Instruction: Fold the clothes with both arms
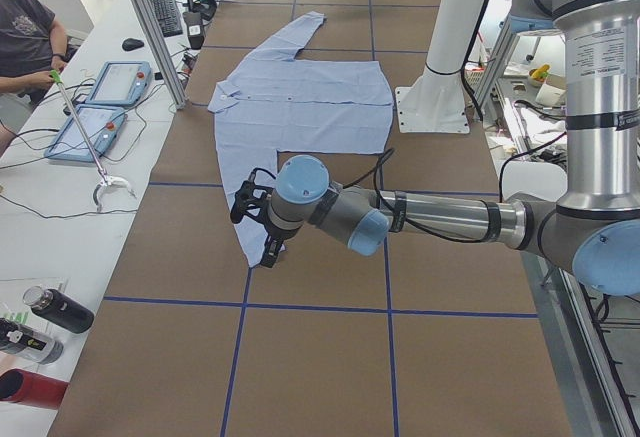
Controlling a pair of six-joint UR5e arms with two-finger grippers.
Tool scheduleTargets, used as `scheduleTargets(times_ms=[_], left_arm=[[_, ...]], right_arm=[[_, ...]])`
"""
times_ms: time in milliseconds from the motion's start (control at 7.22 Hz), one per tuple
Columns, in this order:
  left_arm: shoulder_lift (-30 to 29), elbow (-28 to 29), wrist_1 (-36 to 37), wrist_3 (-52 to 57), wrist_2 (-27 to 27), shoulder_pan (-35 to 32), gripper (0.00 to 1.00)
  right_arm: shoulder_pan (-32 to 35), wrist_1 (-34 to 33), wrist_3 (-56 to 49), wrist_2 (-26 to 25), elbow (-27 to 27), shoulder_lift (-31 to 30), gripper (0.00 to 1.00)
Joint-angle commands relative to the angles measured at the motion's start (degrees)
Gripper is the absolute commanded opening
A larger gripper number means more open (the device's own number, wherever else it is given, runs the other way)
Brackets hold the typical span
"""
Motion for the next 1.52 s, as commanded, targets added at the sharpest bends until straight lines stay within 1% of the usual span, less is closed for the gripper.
scheduleTargets(times_ms=[0,139,277,416,554,693,832,1109,1247,1386], left_arm=[[0.1,-0.2,-2.7,0.1,0.0,0.0,1.0],[0.1,-0.2,-3.2,0.1,0.1,0.0,1.0],[0.1,-0.3,-3.2,0.1,0.1,0.0,1.0],[0.1,-0.9,-3.2,0.1,0.1,0.0,1.0],[0.7,-2.1,-3.2,0.1,0.1,0.0,1.0],[1.2,-2.9,-3.2,0.1,0.1,0.0,1.0],[1.2,-3.2,-3.2,0.1,0.1,0.0,1.0],[1.2,-3.8,-3.2,0.1,0.1,0.0,1.0],[1.2,-3.8,-3.2,0.1,0.1,-0.1,1.0],[1.2,-3.9,-3.2,0.1,0.1,-0.1,1.0]], right_arm=[[-6.3,10.7,21.8,-3.3,-1.9,-1.0,0.99],[-6.7,14.3,23.0,-3.2,-2.7,-3.5,0.98],[-7.4,17.1,24.1,-3.1,-4.4,-3.8,0.98],[-9.9,18.0,24.6,-3.2,-4.8,-3.8,0.98],[-11.4,18.0,27.0,-3.4,-5.0,-3.8,0.94],[-11.9,18.0,28.1,-3.4,-5.3,-3.8,0.94],[-12.2,18.0,28.2,-3.5,-6.2,-3.8,0.92],[-13.0,20.7,28.2,-3.5,-9.0,-3.5,0.83],[-13.1,21.2,28.6,-3.5,-9.2,-3.3,0.76],[-13.2,21.2,28.6,-3.5,-9.2,-3.2,0.73]])
